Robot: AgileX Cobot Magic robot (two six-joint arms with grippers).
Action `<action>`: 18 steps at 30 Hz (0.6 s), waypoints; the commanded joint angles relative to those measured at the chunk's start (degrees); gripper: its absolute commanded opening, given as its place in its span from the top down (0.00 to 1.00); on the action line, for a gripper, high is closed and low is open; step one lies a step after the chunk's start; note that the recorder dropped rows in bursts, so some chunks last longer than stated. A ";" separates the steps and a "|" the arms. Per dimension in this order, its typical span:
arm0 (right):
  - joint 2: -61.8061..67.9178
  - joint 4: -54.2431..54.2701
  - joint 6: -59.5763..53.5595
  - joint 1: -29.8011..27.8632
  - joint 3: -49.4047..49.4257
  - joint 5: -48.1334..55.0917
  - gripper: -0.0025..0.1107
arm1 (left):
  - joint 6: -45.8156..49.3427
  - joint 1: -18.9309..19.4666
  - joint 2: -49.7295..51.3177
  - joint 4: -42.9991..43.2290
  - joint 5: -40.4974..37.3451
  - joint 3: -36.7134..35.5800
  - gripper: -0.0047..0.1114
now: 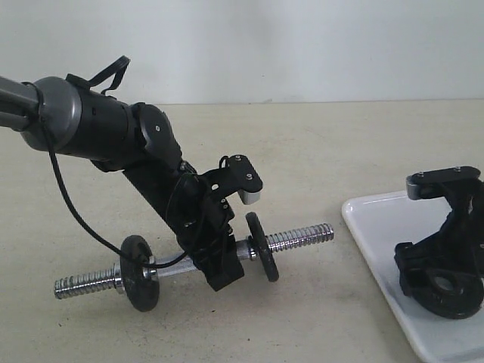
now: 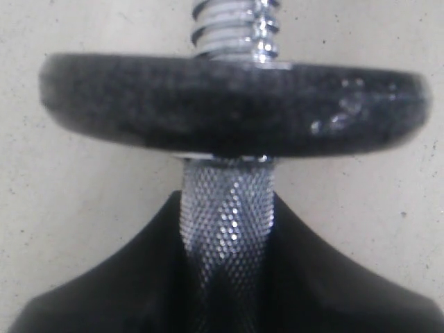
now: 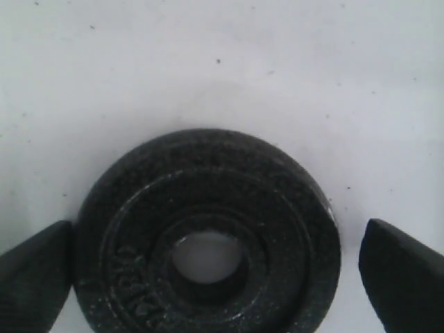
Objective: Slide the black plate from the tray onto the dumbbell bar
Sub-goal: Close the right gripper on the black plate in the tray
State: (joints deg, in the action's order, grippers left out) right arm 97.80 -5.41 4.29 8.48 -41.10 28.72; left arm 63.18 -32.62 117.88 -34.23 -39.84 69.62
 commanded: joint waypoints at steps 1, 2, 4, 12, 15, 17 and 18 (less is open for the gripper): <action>0.13 0.67 -0.22 -0.56 -0.20 -2.00 0.10 | 0.70 -0.01 1.78 2.14 -1.18 -1.34 0.88; 0.13 0.67 -0.25 -0.56 -0.20 -2.40 0.10 | 0.70 -0.01 1.78 2.14 -1.18 -1.34 0.88; 0.13 0.85 -0.25 -0.56 -0.20 -2.39 0.10 | 0.70 -0.01 1.78 2.14 -1.18 -1.34 0.88; 1.45 3.51 0.04 -0.56 -0.20 -2.16 0.21 | 0.70 -0.01 1.78 2.14 -1.18 -1.34 0.88; 2.25 3.51 0.04 -0.56 -0.20 -2.16 0.42 | 0.70 -0.01 1.78 2.14 -1.18 -1.34 0.88; 2.24 3.51 0.27 -0.56 -0.20 -2.16 0.54 | 0.70 -0.01 1.78 2.14 -1.18 -1.34 0.88; 2.24 3.51 0.27 -0.56 -0.20 -2.16 0.57 | 0.70 -0.01 1.78 2.14 -1.18 -1.34 0.88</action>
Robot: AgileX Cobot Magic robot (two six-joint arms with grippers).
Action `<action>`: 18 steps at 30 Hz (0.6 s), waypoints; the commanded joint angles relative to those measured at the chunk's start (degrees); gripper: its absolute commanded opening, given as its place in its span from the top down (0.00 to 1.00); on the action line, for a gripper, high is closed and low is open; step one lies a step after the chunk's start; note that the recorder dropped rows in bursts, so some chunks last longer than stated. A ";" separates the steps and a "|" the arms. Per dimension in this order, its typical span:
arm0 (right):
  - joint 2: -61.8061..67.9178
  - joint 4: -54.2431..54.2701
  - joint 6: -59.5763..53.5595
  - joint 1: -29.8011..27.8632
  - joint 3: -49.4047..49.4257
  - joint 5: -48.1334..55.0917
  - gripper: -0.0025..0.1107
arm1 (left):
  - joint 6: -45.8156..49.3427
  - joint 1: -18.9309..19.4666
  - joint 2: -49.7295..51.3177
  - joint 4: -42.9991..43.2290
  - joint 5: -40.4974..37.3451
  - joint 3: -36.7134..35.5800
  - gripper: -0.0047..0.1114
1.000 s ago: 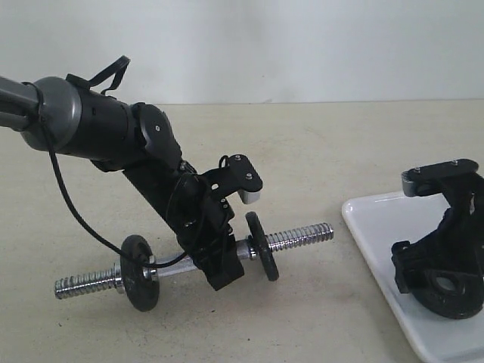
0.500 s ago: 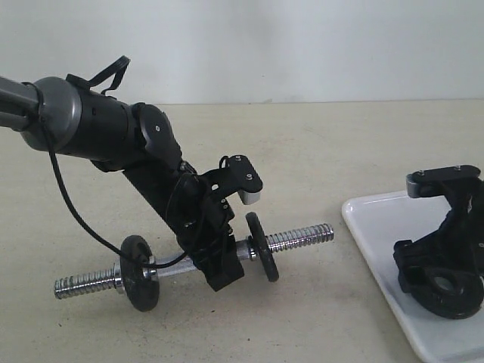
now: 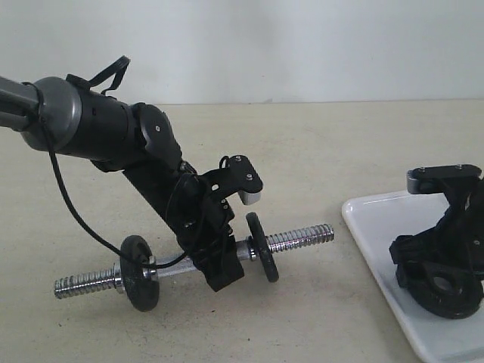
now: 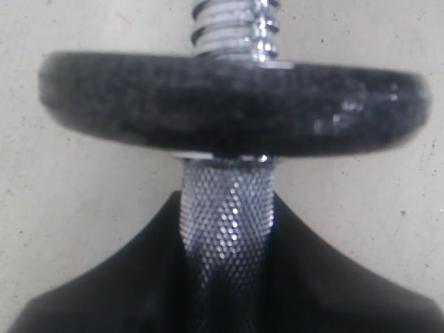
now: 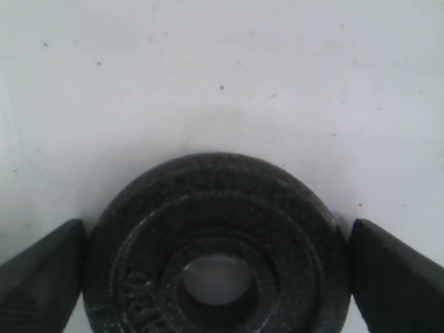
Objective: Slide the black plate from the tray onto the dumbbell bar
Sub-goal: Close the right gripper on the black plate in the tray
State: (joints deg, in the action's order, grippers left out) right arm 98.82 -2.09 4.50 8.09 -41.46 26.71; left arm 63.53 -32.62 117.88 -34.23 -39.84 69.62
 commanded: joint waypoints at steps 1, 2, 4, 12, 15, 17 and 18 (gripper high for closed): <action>1.22 0.19 0.05 -0.17 0.17 -0.15 0.61 | 0.35 -0.01 1.78 2.14 -1.18 -1.34 0.88; 1.22 0.19 0.05 -0.17 0.17 -0.15 0.63 | 0.35 -0.01 1.78 2.14 -1.18 -1.34 0.88; 1.22 0.19 0.05 -0.17 0.17 -0.15 0.69 | 0.35 -0.01 1.78 2.14 -1.18 -1.34 0.88; 1.11 0.49 0.05 -0.17 0.17 0.64 0.98 | 0.35 -0.01 1.78 2.28 -1.38 -1.34 0.89; 1.11 0.74 0.05 -0.17 0.17 0.87 0.98 | 0.53 -0.01 1.78 2.28 -1.61 -1.34 0.89; 1.11 1.26 0.05 -0.17 0.17 0.98 0.98 | 0.53 -0.01 1.78 2.28 -1.61 -1.34 0.89; 1.11 1.58 0.05 -0.17 0.17 1.11 0.98 | 0.53 -0.01 1.78 2.28 -1.61 -1.34 0.89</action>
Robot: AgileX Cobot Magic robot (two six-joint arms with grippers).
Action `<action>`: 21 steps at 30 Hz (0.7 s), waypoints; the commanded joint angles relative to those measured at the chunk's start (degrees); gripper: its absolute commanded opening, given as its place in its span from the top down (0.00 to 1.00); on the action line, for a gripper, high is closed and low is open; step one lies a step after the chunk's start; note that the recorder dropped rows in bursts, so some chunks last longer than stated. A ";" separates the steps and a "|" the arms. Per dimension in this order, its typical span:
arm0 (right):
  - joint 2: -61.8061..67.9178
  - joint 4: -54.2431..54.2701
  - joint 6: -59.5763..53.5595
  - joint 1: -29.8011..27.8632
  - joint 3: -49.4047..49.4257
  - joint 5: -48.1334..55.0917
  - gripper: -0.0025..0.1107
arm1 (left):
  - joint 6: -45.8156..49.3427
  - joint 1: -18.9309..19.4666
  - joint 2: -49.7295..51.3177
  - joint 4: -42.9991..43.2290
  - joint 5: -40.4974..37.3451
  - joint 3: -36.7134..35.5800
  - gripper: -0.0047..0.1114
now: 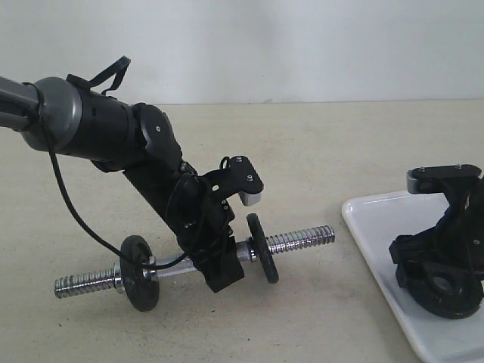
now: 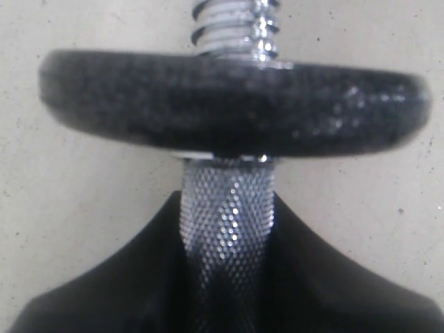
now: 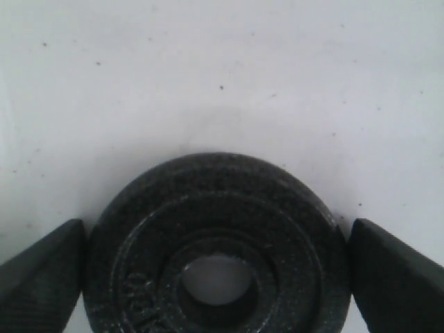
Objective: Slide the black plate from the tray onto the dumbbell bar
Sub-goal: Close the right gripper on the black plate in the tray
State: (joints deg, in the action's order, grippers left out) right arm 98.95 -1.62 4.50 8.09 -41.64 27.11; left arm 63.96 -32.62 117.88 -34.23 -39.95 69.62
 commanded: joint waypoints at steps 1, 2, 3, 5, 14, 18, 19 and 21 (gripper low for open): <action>0.97 1.12 -0.12 -0.17 0.35 0.81 0.98 | 0.10 -0.01 1.78 2.28 -1.50 -1.34 0.89; 0.97 1.12 -0.23 -0.17 0.35 0.93 0.98 | 0.10 -0.01 1.78 2.28 -1.50 -1.34 0.89; 0.97 1.12 -0.23 -0.17 0.35 1.21 0.98 | 0.09 -0.01 1.78 2.28 -1.68 -1.34 0.89; 0.97 1.12 -0.23 -0.17 -0.01 1.70 0.93 | 0.09 -0.01 1.78 2.28 -1.77 -1.34 0.89; 0.97 1.12 -1.49 -0.17 -1.31 6.08 0.25 | 0.09 -0.01 1.78 2.28 -1.90 -1.34 0.89; 0.97 1.12 -2.15 -0.17 -1.31 7.69 0.31 | 0.09 -0.01 1.78 2.28 -1.90 -1.34 0.89; 0.97 1.12 -2.74 -0.17 -1.31 7.81 0.31 | 0.09 -0.01 1.78 2.28 -1.90 -1.34 0.89; 0.97 1.12 -3.00 -0.17 -1.31 8.16 0.28 | 0.09 -0.01 1.78 2.28 -2.14 -1.34 0.89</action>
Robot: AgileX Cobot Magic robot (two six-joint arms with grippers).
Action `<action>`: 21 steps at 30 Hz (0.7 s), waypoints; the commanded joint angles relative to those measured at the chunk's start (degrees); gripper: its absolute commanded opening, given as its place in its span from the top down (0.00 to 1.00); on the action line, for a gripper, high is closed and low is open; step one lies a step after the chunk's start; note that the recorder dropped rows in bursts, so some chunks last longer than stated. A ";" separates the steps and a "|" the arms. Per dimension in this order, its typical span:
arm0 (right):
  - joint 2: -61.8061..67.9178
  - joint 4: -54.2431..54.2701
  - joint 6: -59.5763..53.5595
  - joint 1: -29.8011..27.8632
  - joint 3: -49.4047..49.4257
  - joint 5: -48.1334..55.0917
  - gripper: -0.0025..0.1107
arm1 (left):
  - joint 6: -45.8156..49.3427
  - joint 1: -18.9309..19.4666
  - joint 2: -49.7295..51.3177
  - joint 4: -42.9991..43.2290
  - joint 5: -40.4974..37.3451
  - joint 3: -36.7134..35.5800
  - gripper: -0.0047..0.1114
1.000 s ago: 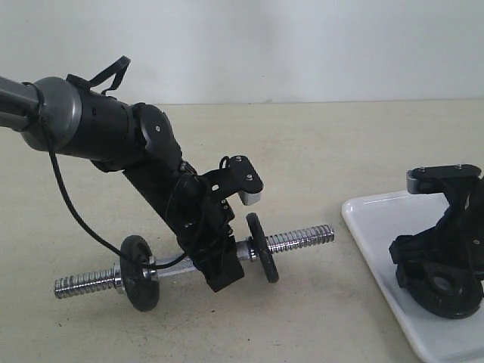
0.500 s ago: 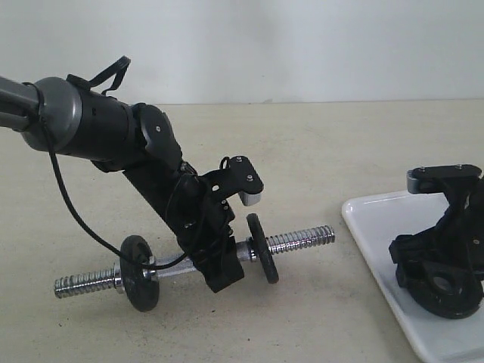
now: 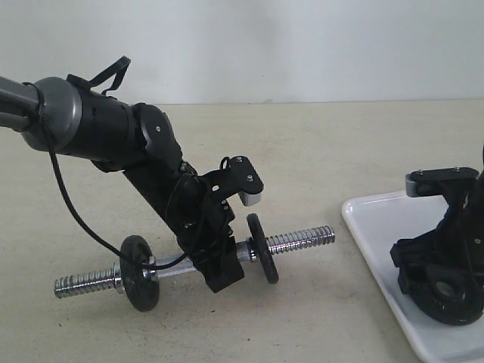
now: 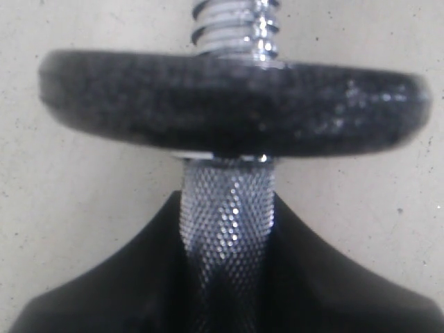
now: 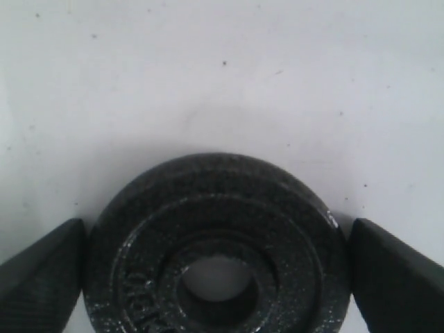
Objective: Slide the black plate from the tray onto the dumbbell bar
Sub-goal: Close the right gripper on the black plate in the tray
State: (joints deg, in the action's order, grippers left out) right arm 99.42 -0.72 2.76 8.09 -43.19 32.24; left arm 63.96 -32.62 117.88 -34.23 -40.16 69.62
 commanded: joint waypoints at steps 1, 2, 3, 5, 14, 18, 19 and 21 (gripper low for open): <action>0.50 0.22 -1.36 -0.17 0.24 3.04 0.26 | 0.09 -0.01 1.78 2.28 -1.92 -1.34 0.89; 0.50 0.22 -1.36 -0.17 0.24 2.94 0.23 | 0.09 -0.01 1.78 2.28 -1.92 -1.34 0.89; 0.50 0.22 -1.36 -0.17 0.24 2.95 0.20 | 0.09 -0.01 1.78 2.28 -1.92 -1.34 0.89; 0.50 0.22 -1.36 -0.17 0.24 3.10 0.17 | 0.09 -0.01 1.78 2.28 -1.92 -1.34 0.89; 0.62 0.22 -0.50 -0.17 -0.60 4.46 0.16 | 0.09 -0.01 1.78 2.28 -1.92 -1.34 0.89; 0.62 0.22 -1.09 -0.17 -0.88 6.94 0.16 | 0.09 -0.01 1.78 2.28 -1.92 -1.34 0.89; 0.62 0.22 -1.09 -0.17 -0.88 6.93 0.17 | 0.09 -0.01 1.78 2.28 -1.92 -1.34 0.89; 0.62 0.22 -1.09 -0.17 -0.88 6.55 0.17 | 0.09 -0.01 1.78 2.28 -1.92 -1.34 0.89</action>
State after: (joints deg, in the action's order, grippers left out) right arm 99.84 -0.51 2.13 8.09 -43.95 38.33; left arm 63.96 -32.62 117.88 -34.23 -40.16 69.62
